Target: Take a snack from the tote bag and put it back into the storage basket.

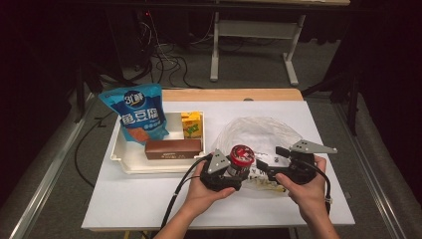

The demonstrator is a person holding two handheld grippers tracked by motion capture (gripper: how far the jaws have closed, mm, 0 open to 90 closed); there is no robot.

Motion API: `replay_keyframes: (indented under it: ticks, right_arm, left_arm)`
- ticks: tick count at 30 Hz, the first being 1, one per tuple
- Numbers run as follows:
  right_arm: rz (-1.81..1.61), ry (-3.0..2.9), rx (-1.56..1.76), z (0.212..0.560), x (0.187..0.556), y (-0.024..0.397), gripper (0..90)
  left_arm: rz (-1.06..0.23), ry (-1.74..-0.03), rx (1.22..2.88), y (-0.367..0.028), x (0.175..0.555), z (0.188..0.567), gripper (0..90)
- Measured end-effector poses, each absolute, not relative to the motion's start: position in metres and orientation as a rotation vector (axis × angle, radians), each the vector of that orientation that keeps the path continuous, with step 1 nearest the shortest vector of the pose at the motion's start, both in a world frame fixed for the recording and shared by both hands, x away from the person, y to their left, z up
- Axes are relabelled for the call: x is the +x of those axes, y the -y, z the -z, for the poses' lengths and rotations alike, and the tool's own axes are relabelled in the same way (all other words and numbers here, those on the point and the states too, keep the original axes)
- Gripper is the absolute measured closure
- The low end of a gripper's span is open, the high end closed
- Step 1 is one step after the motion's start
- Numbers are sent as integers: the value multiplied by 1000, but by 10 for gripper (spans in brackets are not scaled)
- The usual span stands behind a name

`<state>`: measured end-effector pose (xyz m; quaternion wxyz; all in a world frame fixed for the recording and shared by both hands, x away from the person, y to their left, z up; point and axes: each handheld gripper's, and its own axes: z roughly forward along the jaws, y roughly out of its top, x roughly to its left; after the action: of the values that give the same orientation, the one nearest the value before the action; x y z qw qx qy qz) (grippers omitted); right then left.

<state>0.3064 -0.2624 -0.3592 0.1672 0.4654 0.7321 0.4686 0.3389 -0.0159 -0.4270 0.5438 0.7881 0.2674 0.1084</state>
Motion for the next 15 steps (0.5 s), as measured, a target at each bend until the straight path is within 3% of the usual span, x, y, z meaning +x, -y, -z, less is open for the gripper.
replay_keyframes:
  ticks: [15]
  right_arm:
    - [-1280,-2068,1323,384,296,280,133]
  left_arm:
    - [-286,-664,1820,-45,333,413,261]
